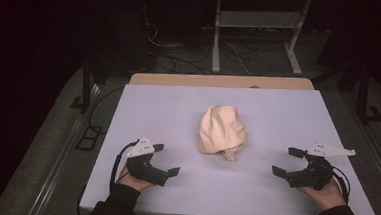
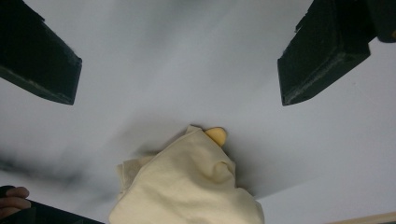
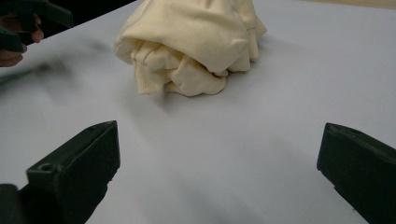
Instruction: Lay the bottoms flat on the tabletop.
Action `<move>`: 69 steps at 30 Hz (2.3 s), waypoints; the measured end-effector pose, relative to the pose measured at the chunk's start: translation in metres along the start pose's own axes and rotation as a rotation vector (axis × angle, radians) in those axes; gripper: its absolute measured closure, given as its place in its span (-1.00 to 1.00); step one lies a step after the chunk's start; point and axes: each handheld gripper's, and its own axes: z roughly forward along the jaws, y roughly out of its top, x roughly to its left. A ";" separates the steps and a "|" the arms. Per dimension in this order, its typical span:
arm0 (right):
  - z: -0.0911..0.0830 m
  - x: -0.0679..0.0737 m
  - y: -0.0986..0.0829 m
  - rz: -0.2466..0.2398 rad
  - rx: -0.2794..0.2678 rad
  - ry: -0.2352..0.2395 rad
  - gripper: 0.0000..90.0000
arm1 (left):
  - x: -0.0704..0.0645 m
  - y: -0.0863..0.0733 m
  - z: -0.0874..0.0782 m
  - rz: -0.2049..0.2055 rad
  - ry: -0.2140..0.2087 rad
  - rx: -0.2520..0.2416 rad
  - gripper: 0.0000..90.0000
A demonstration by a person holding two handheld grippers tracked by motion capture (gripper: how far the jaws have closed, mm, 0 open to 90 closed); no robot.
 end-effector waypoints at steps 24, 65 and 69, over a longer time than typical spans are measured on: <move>-0.004 0.003 0.004 -0.014 -0.015 -0.007 -1.00 | -0.003 0.003 -0.001 0.004 0.002 -0.007 -1.00; 0.003 0.003 0.071 -0.082 0.031 0.038 -1.00 | 0.008 0.044 0.015 0.024 -0.003 -0.010 -1.00; 0.008 0.003 0.075 -0.087 0.040 0.038 -1.00 | 0.010 0.048 0.017 0.025 -0.005 -0.010 -1.00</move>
